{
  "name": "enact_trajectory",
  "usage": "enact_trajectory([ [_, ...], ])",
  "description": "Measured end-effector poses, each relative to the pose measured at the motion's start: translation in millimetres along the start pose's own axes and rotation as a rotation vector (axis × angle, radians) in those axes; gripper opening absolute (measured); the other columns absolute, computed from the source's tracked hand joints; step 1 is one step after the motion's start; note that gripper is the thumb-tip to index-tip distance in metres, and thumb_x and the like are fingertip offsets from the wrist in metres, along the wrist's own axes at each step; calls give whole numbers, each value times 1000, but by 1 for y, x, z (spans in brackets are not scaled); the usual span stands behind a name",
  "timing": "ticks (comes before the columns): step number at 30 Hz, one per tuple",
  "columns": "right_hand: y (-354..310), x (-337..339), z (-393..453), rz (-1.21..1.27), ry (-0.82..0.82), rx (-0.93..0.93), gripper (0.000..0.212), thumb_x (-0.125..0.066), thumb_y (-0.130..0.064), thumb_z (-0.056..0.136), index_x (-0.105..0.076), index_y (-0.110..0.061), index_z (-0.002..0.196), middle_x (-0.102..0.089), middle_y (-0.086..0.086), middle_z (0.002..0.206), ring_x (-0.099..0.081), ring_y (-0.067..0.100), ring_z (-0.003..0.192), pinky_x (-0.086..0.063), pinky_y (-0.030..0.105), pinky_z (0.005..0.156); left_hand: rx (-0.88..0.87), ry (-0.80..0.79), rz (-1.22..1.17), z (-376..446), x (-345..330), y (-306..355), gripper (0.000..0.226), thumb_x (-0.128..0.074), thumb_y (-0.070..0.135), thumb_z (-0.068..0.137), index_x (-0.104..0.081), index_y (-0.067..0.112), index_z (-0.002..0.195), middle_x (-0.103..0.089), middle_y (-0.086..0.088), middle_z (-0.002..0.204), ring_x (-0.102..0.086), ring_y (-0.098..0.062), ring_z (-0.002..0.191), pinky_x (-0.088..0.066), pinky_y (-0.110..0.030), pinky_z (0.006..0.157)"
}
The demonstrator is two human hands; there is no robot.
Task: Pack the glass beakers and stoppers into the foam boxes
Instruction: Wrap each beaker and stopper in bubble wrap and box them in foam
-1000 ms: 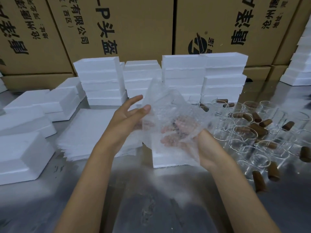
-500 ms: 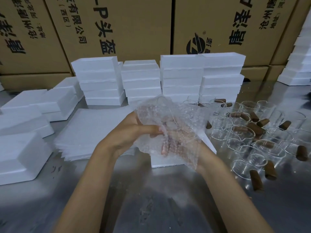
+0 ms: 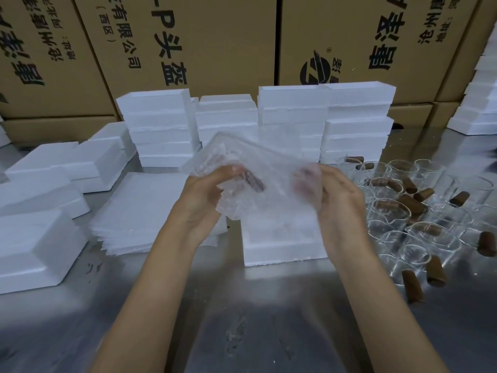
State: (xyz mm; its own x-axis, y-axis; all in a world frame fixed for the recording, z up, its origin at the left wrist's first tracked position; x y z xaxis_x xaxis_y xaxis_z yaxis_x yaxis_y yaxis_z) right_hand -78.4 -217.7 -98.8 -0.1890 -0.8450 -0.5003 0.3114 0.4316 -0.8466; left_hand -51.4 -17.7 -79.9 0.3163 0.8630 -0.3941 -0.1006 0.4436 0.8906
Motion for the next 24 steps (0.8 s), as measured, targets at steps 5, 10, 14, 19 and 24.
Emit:
enact_trajectory([
  [5,14,8,7,-221,-51,-99,28,-55,7,87,-63,-11,107,-69,5,105,-61,14,101,-45,25,87,-35,190,-213,6,12,-1,28,-75,7,77,-67,11,104,-63,-13,116,-61,-27,116,-55,-29,86],
  [10,28,-16,-6,-306,-394,-203,27,-79,-51,73,-76,-34,94,-73,-13,112,-66,4,108,-47,30,97,-2,96,-91,4,-5,-11,51,-76,7,79,-58,-4,126,-61,-25,128,-60,-34,121,-44,-43,109],
  [14,13,-2,4,-54,-90,-141,31,-69,-23,87,-68,3,105,-70,17,94,-63,25,82,-53,24,65,98,-61,15,-2,-25,-19,49,-74,2,78,-59,3,124,-69,-13,119,-66,-29,113,-50,-44,100],
  [19,-1,9,2,-172,125,-52,21,-70,-25,90,-72,-5,99,-74,11,83,-66,25,75,-54,31,65,263,-240,101,-13,-39,-26,57,-77,16,81,-55,13,134,-64,-14,130,-63,-33,118,-57,-48,87],
  [24,-5,25,-20,-335,167,9,54,-72,-44,85,-62,8,100,-64,31,107,-67,37,88,-50,56,96,361,-350,297,-20,-43,-28,64,-73,30,84,-46,15,141,-66,-10,128,-65,-30,115,-56,-47,86],
])
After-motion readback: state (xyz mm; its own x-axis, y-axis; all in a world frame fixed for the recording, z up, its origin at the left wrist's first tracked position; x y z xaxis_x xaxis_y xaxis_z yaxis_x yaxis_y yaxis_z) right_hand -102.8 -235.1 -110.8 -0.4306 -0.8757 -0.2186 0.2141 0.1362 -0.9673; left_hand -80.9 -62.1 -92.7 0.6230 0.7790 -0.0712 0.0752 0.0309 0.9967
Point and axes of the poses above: each hand's wrist, its own z-axis towards the middle knuckle, its own x-axis out of the back of the hand, y = z × x, the point moved 4 cm from there along z, towards the middle knuckle
